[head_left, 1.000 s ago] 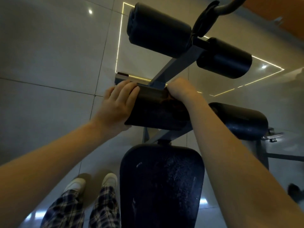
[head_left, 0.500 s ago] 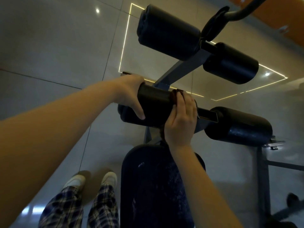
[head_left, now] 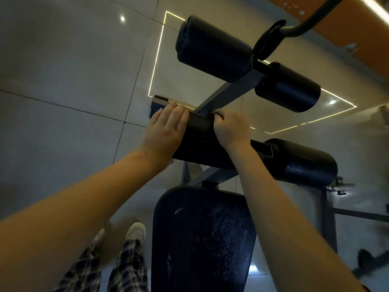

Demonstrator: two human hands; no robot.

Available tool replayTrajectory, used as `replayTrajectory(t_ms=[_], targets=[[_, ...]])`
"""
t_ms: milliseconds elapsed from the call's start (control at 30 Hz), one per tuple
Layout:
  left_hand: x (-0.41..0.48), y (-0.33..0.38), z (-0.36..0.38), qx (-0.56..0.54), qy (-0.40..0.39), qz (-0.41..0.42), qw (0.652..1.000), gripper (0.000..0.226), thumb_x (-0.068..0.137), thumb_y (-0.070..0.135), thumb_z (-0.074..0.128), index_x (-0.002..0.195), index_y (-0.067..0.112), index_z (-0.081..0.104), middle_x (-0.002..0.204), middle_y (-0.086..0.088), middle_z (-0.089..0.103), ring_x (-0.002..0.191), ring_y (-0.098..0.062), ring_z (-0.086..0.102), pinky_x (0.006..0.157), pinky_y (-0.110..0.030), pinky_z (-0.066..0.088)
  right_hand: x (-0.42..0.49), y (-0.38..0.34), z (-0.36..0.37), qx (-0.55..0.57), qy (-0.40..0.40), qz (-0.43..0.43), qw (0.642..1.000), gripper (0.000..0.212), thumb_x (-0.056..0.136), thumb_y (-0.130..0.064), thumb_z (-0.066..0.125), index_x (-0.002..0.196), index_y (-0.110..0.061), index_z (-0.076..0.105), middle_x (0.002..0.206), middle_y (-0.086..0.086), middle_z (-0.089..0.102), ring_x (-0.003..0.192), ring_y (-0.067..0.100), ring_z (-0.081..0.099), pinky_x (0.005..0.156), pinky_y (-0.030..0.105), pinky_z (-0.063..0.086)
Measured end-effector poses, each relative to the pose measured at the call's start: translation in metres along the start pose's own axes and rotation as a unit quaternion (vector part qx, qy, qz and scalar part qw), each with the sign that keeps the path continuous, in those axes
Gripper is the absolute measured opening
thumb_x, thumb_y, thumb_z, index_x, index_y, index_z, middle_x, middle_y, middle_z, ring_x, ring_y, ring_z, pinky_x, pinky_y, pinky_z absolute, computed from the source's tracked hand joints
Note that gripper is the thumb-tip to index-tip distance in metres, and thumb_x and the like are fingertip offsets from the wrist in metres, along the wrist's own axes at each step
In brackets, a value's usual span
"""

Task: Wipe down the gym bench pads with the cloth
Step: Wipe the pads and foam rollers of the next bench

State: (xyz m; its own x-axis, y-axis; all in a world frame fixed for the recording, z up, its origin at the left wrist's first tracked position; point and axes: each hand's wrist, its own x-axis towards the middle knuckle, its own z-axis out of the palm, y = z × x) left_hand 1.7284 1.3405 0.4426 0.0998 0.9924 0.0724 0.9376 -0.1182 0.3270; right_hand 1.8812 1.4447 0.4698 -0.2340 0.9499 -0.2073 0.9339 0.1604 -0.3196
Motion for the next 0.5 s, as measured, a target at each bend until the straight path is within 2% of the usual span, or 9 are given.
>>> replayTrajectory(t_ms=[33,100,167,233,300,367,433,467,500], targets=[[0.005,0.000,-0.005,0.002,-0.018,-0.010,1.000,0.113,0.052,0.023,0.095,0.143,-0.008,0.035,0.145,-0.028,0.042,0.136,-0.046,0.039,0.111,-0.055,0.031,-0.024,0.004,0.011,0.021,0.083,-0.047,0.995,0.032,0.099,-0.016,0.042,0.122,-0.009,0.063,0.116,0.006,0.063,0.112,0.022,0.057,0.092,0.026,0.041],[0.010,0.000,-0.004,-0.003,-0.054,-0.032,0.998,0.114,0.068,0.032,0.087,0.152,0.001,0.016,0.156,-0.017,0.023,0.147,-0.034,0.019,0.120,-0.044,0.015,-0.085,0.004,0.042,0.034,0.163,-0.108,0.980,0.041,0.100,-0.014,0.042,0.140,-0.007,0.047,0.145,0.011,0.046,0.140,0.025,0.036,0.117,0.035,0.027],[0.007,0.002,0.000,0.003,-0.052,-0.037,0.998,0.108,0.073,0.028,0.084,0.152,0.002,0.015,0.157,-0.015,0.022,0.148,-0.032,0.016,0.121,-0.043,0.014,-0.111,0.010,0.067,0.022,0.180,-0.181,0.967,0.052,0.100,-0.010,0.044,0.149,-0.007,0.027,0.157,0.013,0.024,0.148,0.033,0.017,0.121,0.045,0.017],[0.004,0.003,0.005,0.003,-0.021,-0.038,0.999,0.101,0.072,0.022,0.084,0.150,0.000,0.025,0.154,-0.019,0.030,0.146,-0.035,0.024,0.120,-0.046,0.019,-0.113,0.012,0.077,-0.022,0.180,-0.233,0.955,0.061,0.098,-0.012,0.049,0.150,-0.009,0.019,0.157,0.013,0.020,0.148,0.035,0.016,0.120,0.049,0.019],[0.003,0.003,0.010,-0.008,0.003,-0.040,0.999,0.097,0.070,0.020,0.086,0.147,-0.003,0.032,0.150,-0.022,0.037,0.143,-0.037,0.030,0.119,-0.047,0.022,-0.091,0.000,0.068,-0.052,0.199,-0.269,0.941,0.054,0.097,-0.017,0.053,0.145,-0.004,0.034,0.150,0.017,0.036,0.143,0.033,0.030,0.119,0.047,0.025],[0.004,0.004,0.010,-0.021,0.027,-0.034,0.999,0.094,0.067,0.021,0.087,0.143,-0.007,0.039,0.144,-0.026,0.044,0.138,-0.042,0.038,0.117,-0.050,0.028,-0.059,-0.024,0.049,-0.045,0.207,-0.216,0.953,0.035,0.099,-0.020,0.045,0.126,-0.002,0.058,0.128,0.016,0.060,0.124,0.029,0.053,0.113,0.043,0.036],[0.004,0.002,0.012,-0.031,0.043,-0.028,0.998,0.096,0.060,0.022,0.089,0.139,-0.010,0.044,0.138,-0.029,0.049,0.132,-0.046,0.044,0.112,-0.055,0.035,-0.021,-0.051,0.020,0.009,0.101,-0.106,0.989,0.027,0.099,-0.020,0.039,0.096,-0.011,0.064,0.094,0.005,0.065,0.091,0.020,0.062,0.086,0.034,0.049],[0.004,0.002,0.011,-0.030,0.035,-0.028,0.999,0.101,0.055,0.023,0.090,0.138,-0.011,0.044,0.137,-0.030,0.049,0.131,-0.048,0.045,0.111,-0.056,0.036,-0.002,-0.062,0.011,0.024,-0.002,-0.025,0.999,0.025,0.099,-0.019,0.040,0.089,-0.013,0.063,0.087,0.002,0.062,0.084,0.020,0.060,0.069,0.030,0.044],[0.003,0.003,0.009,-0.022,0.020,-0.028,0.999,0.105,0.052,0.022,0.091,0.139,-0.012,0.043,0.137,-0.031,0.048,0.131,-0.048,0.044,0.110,-0.056,0.035,0.018,-0.069,0.004,0.013,-0.093,0.038,0.995,0.025,0.099,-0.018,0.040,0.093,-0.012,0.064,0.090,0.002,0.062,0.089,0.022,0.061,0.063,0.028,0.041]])
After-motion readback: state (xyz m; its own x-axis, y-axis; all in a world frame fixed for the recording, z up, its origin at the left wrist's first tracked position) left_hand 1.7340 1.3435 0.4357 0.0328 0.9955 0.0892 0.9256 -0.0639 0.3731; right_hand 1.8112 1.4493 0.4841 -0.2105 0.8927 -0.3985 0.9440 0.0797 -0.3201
